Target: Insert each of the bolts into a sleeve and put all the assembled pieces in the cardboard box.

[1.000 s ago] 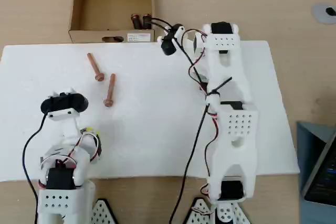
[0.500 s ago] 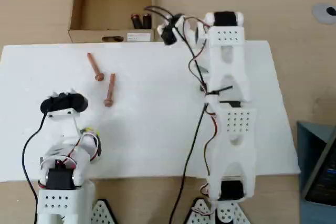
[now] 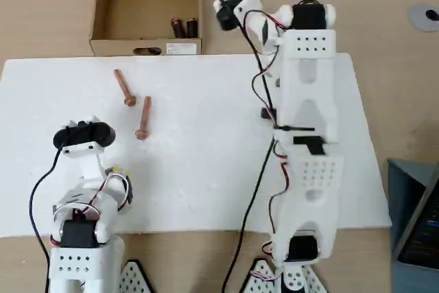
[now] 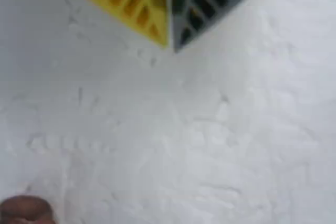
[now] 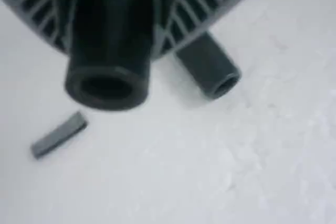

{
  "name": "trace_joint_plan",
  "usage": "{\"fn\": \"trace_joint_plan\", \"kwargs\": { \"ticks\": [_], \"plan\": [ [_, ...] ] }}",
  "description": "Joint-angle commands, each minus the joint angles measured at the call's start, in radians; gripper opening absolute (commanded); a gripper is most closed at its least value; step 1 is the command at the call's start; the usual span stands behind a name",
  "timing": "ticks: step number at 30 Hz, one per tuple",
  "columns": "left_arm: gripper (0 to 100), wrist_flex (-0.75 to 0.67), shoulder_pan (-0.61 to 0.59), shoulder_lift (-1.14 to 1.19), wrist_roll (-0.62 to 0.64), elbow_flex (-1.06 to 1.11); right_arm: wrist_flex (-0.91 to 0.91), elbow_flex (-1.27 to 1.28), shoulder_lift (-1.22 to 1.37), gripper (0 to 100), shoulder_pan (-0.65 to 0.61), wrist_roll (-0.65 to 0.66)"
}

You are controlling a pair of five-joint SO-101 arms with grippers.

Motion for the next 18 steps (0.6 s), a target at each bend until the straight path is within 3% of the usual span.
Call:
{"fn": "trace_joint_plan", "kwargs": {
  "ticks": [1,13,18],
  "plan": [
    [0,-0.011,-0.003,-0.010,0.000,-0.006,0.025,0.116,-0.209,1.0,0.016,-0.095],
    [0,-0.006,-0.008,-0.001,-0.002,-0.158,0.020,0.680,-0.765,1.0,0.016,-0.252],
    [0,0.101,-0.003,0.045,-0.003,-0.307,-0.011,0.905,-0.969,1.0,0.013,-0.321]
  ]
}}
